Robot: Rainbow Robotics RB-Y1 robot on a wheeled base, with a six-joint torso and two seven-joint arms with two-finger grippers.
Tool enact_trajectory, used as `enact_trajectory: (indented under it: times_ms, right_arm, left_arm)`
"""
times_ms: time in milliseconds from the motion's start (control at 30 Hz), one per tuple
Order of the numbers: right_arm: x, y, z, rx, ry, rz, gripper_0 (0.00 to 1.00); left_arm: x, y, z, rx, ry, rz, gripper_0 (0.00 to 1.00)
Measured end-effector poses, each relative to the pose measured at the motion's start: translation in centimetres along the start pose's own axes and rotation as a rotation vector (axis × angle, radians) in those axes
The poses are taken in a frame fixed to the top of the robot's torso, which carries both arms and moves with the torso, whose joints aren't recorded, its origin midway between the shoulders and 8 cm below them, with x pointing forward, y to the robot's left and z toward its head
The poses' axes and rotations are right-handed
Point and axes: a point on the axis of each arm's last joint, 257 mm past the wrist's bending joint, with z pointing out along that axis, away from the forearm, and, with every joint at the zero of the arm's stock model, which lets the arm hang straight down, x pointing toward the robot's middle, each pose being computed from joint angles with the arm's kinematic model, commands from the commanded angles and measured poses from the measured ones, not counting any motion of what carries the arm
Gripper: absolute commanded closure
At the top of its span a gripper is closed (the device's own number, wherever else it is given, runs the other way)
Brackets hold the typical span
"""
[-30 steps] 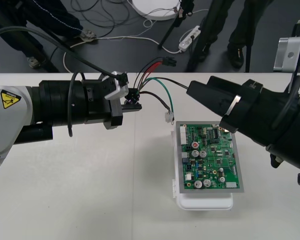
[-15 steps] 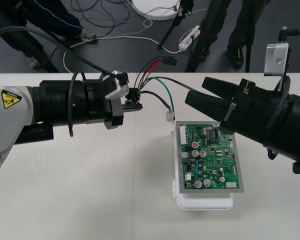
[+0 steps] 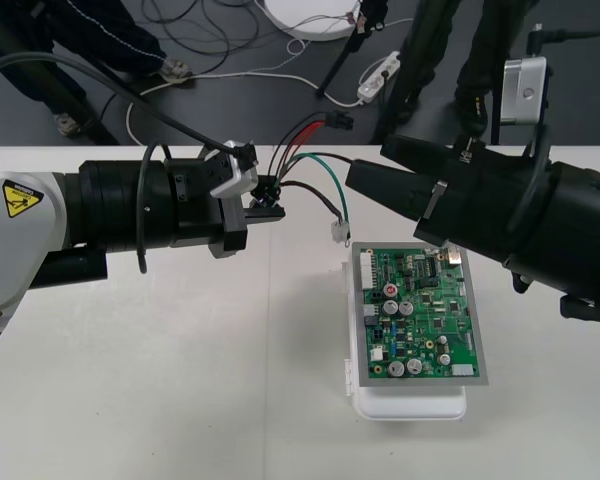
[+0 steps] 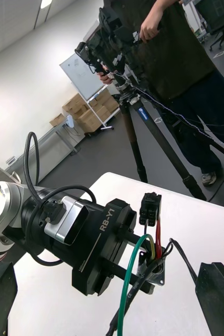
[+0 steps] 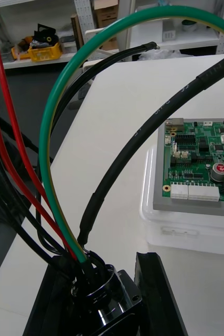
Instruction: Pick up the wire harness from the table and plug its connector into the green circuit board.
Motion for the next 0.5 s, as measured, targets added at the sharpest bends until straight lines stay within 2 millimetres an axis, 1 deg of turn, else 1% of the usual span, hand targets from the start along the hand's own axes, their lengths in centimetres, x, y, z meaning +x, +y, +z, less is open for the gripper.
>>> enact_trajectory:
  times_ms: [167,333,500]
  right_arm:
    - [-0.3,-0.4,0.5,0.0,0.004,0.017,0.0]
    - [-0.6,-0.5,1.3,-0.007,0.013,0.106,0.0]
    - [-0.7,-0.9,2.1,-0.004,0.023,0.092,0.0]
  left_arm:
    - [0.0,0.0,0.0,0.0,0.0,-0.001,1.0]
    - [0.0,0.0,0.0,0.0,0.0,-0.001,1.0]
    - [0.0,0.0,0.0,0.0,0.0,-0.002,1.0]
